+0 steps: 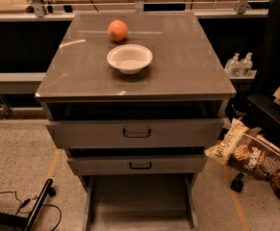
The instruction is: Place brown chip bag into bottom drawer
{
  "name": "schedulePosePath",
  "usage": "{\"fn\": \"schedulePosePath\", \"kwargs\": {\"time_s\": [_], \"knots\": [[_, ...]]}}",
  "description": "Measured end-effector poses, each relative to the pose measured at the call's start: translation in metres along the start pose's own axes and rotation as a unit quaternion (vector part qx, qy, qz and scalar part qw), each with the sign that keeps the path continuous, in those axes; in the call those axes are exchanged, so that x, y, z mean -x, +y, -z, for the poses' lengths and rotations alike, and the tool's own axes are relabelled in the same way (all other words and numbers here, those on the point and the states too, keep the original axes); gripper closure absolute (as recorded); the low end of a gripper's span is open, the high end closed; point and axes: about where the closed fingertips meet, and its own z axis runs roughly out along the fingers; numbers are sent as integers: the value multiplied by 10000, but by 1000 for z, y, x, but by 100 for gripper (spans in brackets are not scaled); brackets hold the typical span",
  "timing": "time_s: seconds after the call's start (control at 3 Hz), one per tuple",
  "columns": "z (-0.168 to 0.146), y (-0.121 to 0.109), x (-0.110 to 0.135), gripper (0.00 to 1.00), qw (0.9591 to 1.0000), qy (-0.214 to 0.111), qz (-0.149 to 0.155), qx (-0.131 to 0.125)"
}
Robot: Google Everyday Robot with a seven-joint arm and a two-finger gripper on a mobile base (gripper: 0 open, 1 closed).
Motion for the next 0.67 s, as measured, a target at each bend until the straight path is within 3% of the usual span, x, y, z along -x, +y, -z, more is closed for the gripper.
{"fn": "schedulePosePath", "kwargs": {"time_s": [0.33,0.67], "knots": [[-42,34,-21,100,9982,15,180,569],[-42,34,-21,100,9982,16,181,570]]}}
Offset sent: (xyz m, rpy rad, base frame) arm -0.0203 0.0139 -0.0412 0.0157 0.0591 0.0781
